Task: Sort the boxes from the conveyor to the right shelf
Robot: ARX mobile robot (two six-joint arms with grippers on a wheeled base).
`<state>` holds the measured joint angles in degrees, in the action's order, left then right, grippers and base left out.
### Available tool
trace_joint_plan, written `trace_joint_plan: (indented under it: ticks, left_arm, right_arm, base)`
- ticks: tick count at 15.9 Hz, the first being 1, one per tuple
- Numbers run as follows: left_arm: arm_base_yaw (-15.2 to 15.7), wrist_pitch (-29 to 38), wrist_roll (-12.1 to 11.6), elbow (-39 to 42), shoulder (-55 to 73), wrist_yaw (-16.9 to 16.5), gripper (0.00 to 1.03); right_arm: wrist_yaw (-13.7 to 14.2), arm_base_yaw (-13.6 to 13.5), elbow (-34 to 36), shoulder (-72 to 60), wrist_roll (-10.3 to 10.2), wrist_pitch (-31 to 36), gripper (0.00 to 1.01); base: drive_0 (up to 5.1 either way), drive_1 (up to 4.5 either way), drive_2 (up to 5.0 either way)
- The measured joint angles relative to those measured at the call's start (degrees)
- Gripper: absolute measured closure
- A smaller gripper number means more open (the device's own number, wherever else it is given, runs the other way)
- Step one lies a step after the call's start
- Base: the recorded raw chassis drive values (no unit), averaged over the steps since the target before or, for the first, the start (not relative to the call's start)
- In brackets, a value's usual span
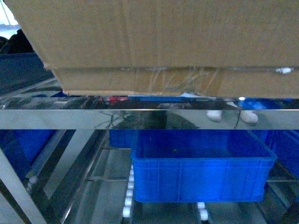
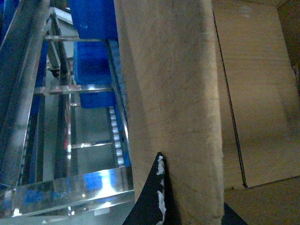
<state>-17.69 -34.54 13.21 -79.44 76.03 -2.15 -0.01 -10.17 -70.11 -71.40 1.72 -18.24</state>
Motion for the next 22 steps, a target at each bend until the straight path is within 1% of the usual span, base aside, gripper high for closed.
trace_joint_plan:
  ticks: [1, 4, 6, 9, 14, 18, 19, 22]
  left_arm:
    - [0.33, 0.42, -0.04, -1.51, 1.05, 0.07, 0.99]
    - [0.63, 1.92, -0.13, -3.15, 4.85, 0.02, 0.99]
    - [0.66, 2.84, -0.11, -3.37, 6.36, -0.44, 0.99]
    - [0.68, 3.85, 0.28, -3.39, 6.51, -0.63, 0.99]
    - [0.66, 3.98, 0.31, -3.39, 6.51, -0.59, 0.99]
    - [0.63, 3.10, 0.46, -3.37, 6.43, -0.72, 0.99]
    - [0.59, 3.37, 0.48, -3.37, 6.56, -0.59, 0.99]
    - [0.61, 3.78, 0.50, -3.37, 7.08, -0.50, 0.99]
  right_arm:
    - [0.00, 0.00, -1.75, -1.75, -0.20, 0.98, 0.97]
    - [0.44, 0.07, -3.56, -6.05, 0.07, 2.45, 0.97]
    - [1.07, 0.04, -3.76, -6.78, 0.52, 2.89, 0.97]
    - [1.77, -0.33, -4.02, -6.93, 0.50, 3.72, 0.97]
    - [1.77, -0.33, -4.09, -6.95, 0.50, 3.72, 0.97]
    - [1.86, -0.33, -4.17, -6.73, 0.48, 2.40, 0.97]
    - [1.77, -0.33, -4.17, -7.30, 0.44, 3.21, 0.97]
    - [1.79, -0.33, -4.20, -7.43, 0.46, 3.39, 0.97]
  base:
    - [0.0, 0.00, 0.0]
    - [0.0, 0.00, 0.0]
    - [0.0, 0.00, 0.0]
    - [0.0, 0.00, 0.0]
    - [0.0, 0.00, 0.0]
    - [0.1, 4.40, -4.3]
    - [0.0, 4.38, -4.3]
    - [0.0, 0.93, -0.9]
